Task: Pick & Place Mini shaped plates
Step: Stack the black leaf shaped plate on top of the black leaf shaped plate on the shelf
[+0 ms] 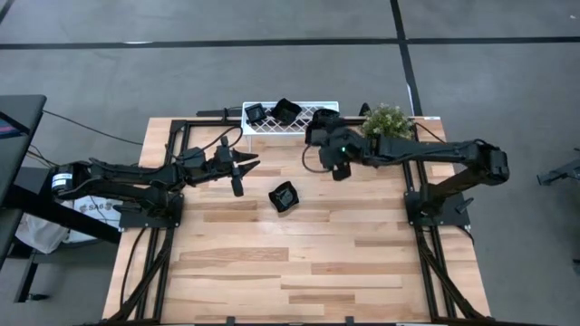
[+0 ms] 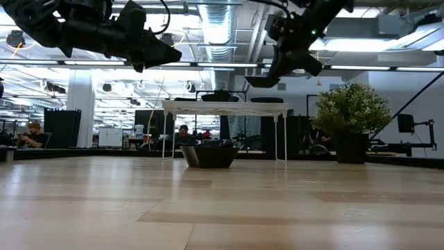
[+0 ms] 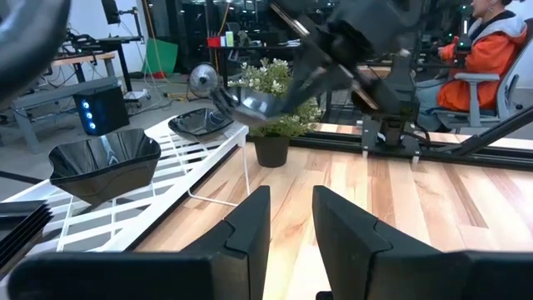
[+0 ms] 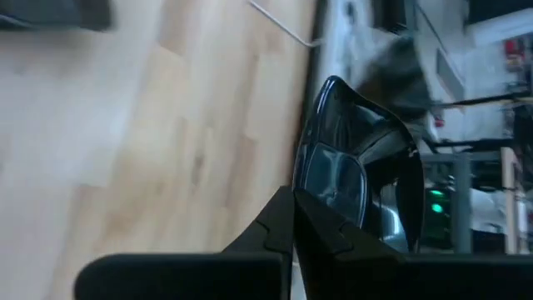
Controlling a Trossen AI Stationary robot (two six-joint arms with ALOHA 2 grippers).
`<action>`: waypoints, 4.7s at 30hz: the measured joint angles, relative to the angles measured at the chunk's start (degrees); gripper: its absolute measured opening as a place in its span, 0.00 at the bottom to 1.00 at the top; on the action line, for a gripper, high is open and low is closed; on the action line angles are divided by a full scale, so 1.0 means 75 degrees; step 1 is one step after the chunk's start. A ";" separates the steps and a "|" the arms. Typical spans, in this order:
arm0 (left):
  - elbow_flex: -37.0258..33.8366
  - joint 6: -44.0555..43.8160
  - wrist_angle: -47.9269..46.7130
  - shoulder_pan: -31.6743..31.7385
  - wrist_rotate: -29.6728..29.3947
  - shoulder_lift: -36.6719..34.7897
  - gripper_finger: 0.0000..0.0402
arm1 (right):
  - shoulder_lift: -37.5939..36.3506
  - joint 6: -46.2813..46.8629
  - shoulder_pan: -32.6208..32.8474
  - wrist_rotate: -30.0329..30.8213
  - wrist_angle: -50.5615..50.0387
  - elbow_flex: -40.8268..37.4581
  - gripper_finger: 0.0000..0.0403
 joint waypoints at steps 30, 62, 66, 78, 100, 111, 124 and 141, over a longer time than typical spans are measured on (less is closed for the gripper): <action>0.0000 0.0000 -0.0019 0.0000 0.0000 0.0000 0.24 | 0.0082 -0.0894 -0.2594 -0.2351 0.0378 0.0123 0.00; 0.0000 0.0000 -0.0016 -0.0002 0.0000 0.0000 0.24 | 0.0079 -0.0436 -0.2419 -0.2396 0.0534 0.0120 0.13; 0.0000 0.0000 -0.0016 0.0000 -0.0001 0.0000 0.24 | 0.0076 -0.0065 -0.1800 -0.2374 0.0915 0.0120 0.13; 0.0000 0.0003 0.0039 0.0000 -0.0002 0.0000 0.24 | 0.0635 -0.0876 -0.0027 -0.2426 0.0988 0.0111 0.13; 0.0000 0.0000 0.0100 0.0000 -0.0003 0.0000 0.24 | 0.2493 -0.1365 0.1441 -0.2372 0.1315 0.0116 0.13; 0.0000 -0.0043 0.0138 -0.0001 -0.0003 0.0000 0.24 | 0.2889 -0.2069 0.1829 -0.2177 0.1262 0.0114 0.13; 0.0000 -0.0058 0.0169 -0.0001 -0.0003 0.0000 0.24 | 0.3045 -0.2199 0.1847 -0.1796 0.1403 0.0117 0.19; 0.0000 -0.0058 0.0210 -0.0001 -0.0003 0.0000 0.24 | 0.3280 -0.2896 0.1562 -0.2024 0.1823 0.0123 0.25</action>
